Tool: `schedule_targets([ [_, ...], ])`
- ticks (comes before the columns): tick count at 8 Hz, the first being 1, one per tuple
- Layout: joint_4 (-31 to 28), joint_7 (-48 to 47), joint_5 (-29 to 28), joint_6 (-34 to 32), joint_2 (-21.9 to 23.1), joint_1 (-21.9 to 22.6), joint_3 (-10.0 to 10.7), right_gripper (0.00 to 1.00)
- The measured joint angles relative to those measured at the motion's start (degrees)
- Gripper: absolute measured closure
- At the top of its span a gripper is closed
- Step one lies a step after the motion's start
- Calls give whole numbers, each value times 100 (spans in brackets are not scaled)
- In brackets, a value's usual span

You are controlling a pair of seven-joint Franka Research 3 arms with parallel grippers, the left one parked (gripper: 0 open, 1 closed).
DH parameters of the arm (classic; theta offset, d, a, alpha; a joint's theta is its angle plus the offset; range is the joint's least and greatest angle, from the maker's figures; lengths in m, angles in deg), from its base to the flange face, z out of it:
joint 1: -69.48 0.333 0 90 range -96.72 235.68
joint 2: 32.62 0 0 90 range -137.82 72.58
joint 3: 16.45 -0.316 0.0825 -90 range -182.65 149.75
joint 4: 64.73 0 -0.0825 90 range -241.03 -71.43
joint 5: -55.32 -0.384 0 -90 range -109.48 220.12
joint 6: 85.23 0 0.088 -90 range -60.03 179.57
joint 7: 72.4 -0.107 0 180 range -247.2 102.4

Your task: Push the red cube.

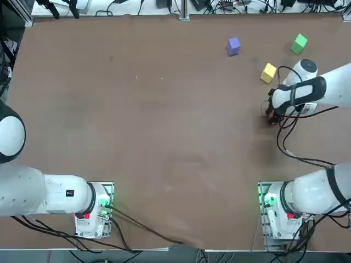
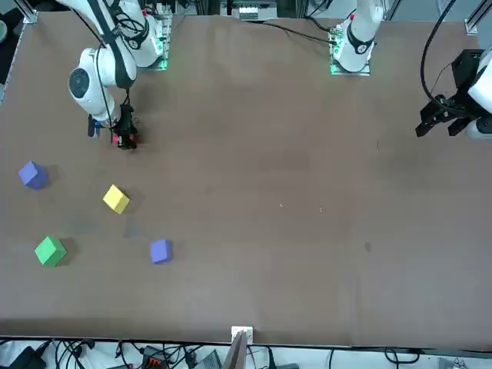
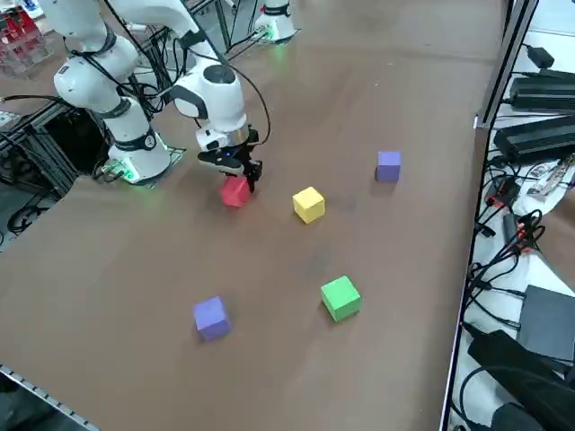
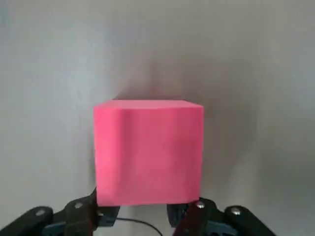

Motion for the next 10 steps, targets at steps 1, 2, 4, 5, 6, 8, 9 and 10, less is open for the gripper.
schedule_targets([
  [1,1,242,0,0,0,-213,4,46],
  [2,5,460,0,0,0,-421,6,46],
  [4,10,901,0,3,0,-830,9,46],
  [5,13,1139,0,4,0,-1039,10,46],
  [6,15,1391,1,6,0,-1267,12,46],
  [8,40,1897,2,15,0,-1742,16,46],
  [9,68,2089,3,24,0,-1930,18,46],
  [10,103,2267,4,28,0,-2088,20,46],
])
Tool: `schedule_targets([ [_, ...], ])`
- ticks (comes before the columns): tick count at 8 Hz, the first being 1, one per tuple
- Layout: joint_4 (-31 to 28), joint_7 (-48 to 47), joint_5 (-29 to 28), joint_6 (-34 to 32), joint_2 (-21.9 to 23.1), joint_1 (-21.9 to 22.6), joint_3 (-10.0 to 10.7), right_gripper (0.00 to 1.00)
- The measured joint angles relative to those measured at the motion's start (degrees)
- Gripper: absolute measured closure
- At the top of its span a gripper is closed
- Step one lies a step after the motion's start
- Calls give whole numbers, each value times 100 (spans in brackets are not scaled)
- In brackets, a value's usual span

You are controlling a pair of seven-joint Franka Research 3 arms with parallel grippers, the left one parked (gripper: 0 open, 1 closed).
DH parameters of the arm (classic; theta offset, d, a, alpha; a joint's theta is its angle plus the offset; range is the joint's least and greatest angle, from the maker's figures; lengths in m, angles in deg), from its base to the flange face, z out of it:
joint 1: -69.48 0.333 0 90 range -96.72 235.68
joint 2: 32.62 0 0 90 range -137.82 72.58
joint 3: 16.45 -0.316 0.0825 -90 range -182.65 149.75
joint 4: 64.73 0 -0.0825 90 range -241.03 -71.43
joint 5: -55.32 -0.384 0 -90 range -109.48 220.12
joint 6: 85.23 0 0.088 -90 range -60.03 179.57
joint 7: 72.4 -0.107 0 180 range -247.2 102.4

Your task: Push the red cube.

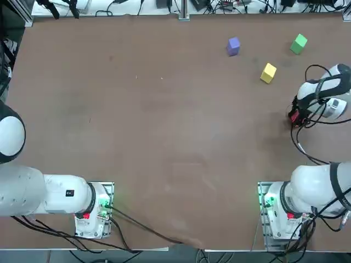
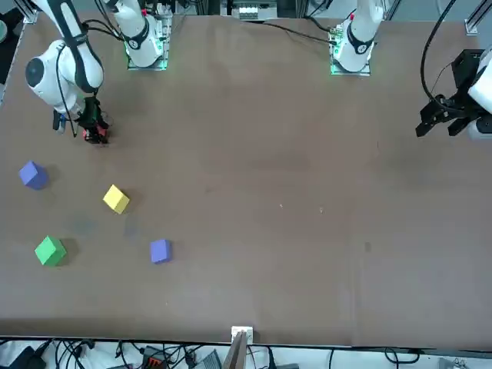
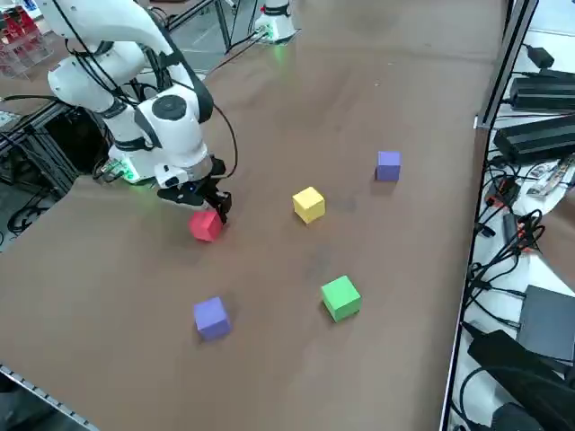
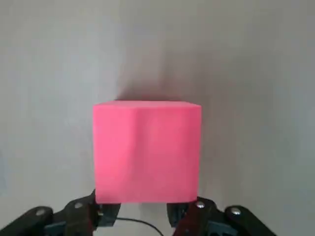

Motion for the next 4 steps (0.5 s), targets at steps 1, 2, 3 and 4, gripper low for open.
schedule_targets([
  [1,37,195,5,4,0,-163,0,46],
  [2,79,384,13,5,-1,-357,0,46],
  [3,121,549,52,5,-3,-550,3,46],
  [4,155,626,138,5,-21,-671,5,46],
])
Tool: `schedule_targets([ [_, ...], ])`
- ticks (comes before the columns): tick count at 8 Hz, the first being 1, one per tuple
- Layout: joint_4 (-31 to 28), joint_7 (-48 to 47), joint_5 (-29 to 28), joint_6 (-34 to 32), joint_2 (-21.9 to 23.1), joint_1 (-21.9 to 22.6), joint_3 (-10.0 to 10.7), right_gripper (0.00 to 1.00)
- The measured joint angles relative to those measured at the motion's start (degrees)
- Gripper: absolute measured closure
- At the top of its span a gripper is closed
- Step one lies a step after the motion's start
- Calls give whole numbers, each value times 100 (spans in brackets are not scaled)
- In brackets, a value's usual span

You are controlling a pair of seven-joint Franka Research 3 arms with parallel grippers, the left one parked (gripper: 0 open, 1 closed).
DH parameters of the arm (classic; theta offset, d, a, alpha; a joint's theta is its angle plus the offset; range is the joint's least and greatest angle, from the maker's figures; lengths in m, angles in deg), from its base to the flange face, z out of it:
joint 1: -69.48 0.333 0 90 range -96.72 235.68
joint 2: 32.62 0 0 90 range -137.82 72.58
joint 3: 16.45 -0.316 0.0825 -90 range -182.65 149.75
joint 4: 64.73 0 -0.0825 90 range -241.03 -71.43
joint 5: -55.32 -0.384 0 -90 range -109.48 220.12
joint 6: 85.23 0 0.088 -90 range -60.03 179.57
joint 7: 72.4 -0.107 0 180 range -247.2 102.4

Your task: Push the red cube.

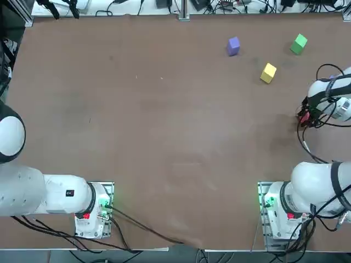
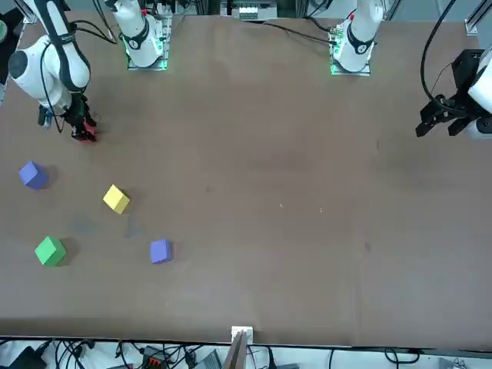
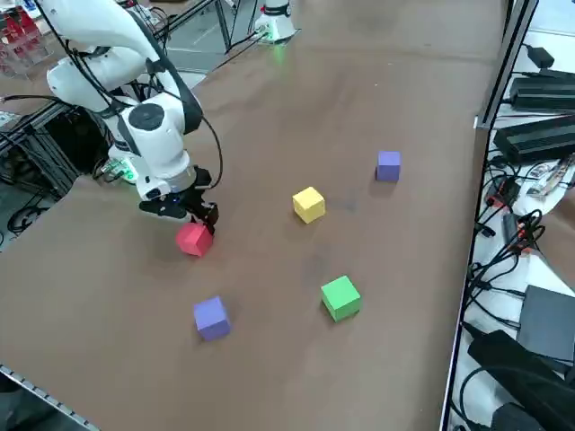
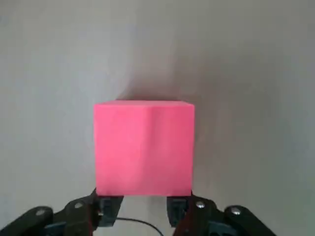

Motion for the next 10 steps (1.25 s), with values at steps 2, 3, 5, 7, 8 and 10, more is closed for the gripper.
schedule_targets([
  [2,56,2,247,108,-140,-130,-1,46],
  [3,113,5,391,170,-253,-231,-2,46],
  [5,287,32,673,204,-431,-486,-1,46],
  [7,453,51,865,206,-539,-661,-1,46],
  [8,531,53,1018,206,-585,-753,-1,46],
  [10,693,58,1337,207,-666,-987,0,46],
])
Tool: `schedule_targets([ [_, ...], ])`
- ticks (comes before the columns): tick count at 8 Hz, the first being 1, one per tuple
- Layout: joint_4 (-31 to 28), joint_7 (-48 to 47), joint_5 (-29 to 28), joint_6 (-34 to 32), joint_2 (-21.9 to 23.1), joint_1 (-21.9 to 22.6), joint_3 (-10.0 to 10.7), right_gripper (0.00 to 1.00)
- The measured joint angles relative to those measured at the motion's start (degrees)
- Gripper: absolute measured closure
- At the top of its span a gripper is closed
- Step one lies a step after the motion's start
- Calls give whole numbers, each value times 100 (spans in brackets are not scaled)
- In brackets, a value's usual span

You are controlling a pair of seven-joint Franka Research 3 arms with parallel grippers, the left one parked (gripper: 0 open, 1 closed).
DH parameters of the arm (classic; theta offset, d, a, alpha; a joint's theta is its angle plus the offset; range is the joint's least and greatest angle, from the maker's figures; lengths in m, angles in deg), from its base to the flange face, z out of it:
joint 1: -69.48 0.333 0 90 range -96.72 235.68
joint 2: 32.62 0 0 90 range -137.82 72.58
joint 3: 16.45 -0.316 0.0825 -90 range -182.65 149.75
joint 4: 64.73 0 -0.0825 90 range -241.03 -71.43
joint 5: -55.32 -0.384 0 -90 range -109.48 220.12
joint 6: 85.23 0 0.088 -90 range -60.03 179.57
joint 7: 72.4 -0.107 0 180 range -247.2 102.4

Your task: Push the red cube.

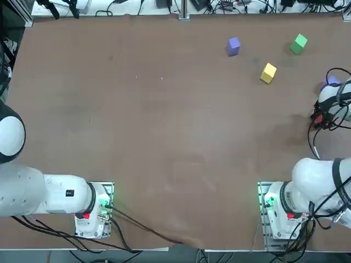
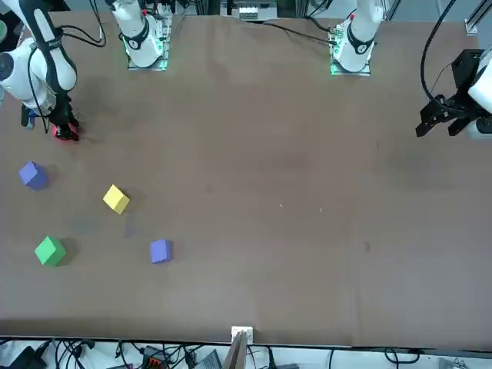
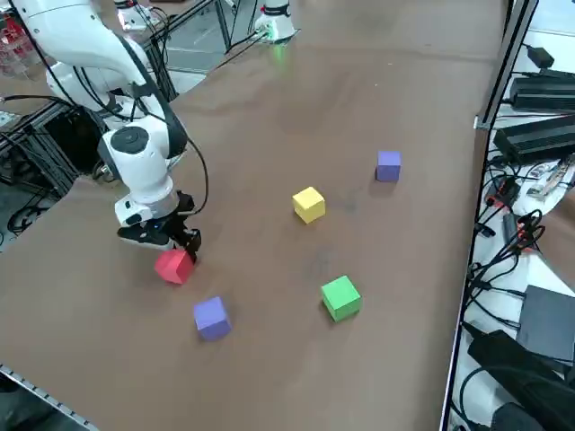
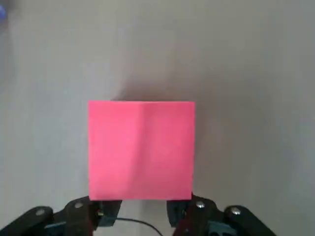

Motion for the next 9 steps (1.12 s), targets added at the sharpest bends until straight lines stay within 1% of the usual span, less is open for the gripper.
schedule_targets([
  [2,180,97,141,0,-103,-188,0,46],
  [7,466,658,153,1,-308,-557,1,46],
  [9,483,686,169,2,-318,-587,0,45],
])
